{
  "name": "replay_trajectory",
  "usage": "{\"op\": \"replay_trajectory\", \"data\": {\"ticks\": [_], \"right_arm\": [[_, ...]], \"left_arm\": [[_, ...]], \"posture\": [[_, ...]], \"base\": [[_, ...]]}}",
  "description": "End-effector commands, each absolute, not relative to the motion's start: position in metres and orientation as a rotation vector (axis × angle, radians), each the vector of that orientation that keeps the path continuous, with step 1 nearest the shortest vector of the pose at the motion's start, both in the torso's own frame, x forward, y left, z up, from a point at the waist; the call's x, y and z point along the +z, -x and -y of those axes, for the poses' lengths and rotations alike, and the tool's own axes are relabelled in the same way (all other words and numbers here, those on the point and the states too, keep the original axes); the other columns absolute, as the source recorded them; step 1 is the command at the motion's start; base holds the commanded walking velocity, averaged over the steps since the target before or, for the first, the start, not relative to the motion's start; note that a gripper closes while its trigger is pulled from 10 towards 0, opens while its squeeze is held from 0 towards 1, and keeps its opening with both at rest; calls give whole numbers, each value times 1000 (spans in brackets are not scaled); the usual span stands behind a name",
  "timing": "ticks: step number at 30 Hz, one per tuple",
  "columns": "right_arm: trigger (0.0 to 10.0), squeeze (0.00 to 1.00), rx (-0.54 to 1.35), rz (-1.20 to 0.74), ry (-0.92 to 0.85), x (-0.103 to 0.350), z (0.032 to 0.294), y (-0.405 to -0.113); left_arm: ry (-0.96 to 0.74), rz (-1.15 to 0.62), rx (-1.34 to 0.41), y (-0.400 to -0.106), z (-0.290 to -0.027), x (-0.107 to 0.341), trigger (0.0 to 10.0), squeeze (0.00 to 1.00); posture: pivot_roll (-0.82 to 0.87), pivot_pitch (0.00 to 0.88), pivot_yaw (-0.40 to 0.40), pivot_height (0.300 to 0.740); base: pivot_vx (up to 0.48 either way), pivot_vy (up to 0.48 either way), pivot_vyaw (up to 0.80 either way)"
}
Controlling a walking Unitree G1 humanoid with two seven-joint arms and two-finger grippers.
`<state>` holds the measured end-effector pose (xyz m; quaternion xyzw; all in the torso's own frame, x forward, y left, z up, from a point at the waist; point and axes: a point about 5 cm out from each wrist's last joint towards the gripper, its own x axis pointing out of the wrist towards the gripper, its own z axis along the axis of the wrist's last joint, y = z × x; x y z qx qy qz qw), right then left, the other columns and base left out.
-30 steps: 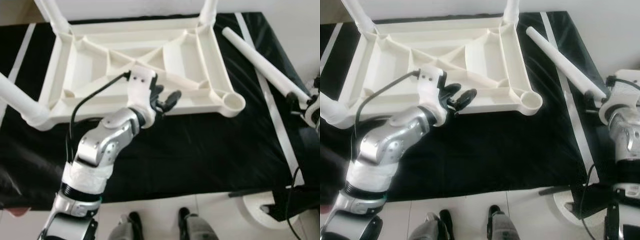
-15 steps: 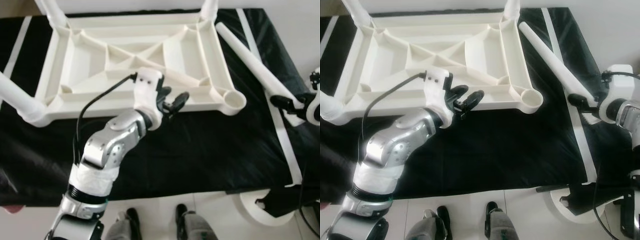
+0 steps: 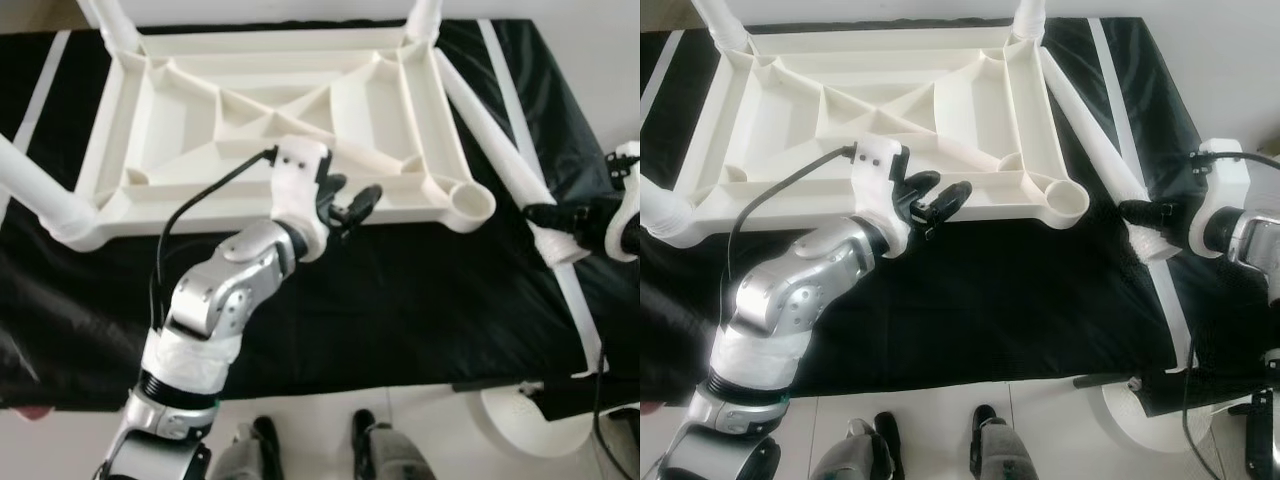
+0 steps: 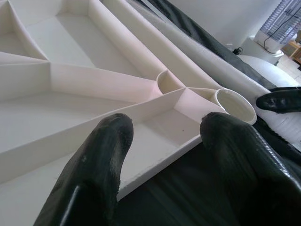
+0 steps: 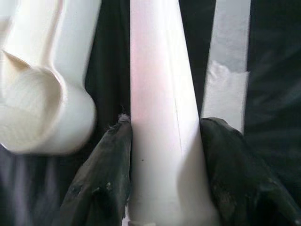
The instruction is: Building children table
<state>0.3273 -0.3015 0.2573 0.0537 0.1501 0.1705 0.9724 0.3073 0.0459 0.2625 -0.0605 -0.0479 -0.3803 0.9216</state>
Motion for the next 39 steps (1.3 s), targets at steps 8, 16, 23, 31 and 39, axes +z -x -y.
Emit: {"op": "replay_trajectory", "data": {"ticks": [8, 16, 23, 31, 39], "right_arm": [[10000, 0, 263, -114, -281, 231, 278, -325], [10000, 0, 252, 146, -247, 230, 240, -312], [10000, 0, 291, 245, -240, 238, 226, -298], [10000, 0, 368, 286, -201, 237, 202, -283], [10000, 0, 627, 279, -178, 231, 163, -267]], "left_arm": [[144, 71, -878, -301, -41, 258, 10000, 592], [130, 82, -956, -303, -37, 265, 10000, 1000], [60, 72, -894, -317, -35, 265, 10000, 0], [24, 43, -799, -339, -37, 273, 10000, 0], [5, 17, -731, -356, -32, 280, 10000, 0]], "posture": [[-129, 242, 12, 740], [-132, 187, 38, 740], [-142, 159, 44, 740], [-153, 139, 49, 740], [-157, 116, 47, 740]], "base": [[0, 0, 0], [0, 0, 0], [0, 0, 0], [0, 0, 0], [0, 0, 0]]}}
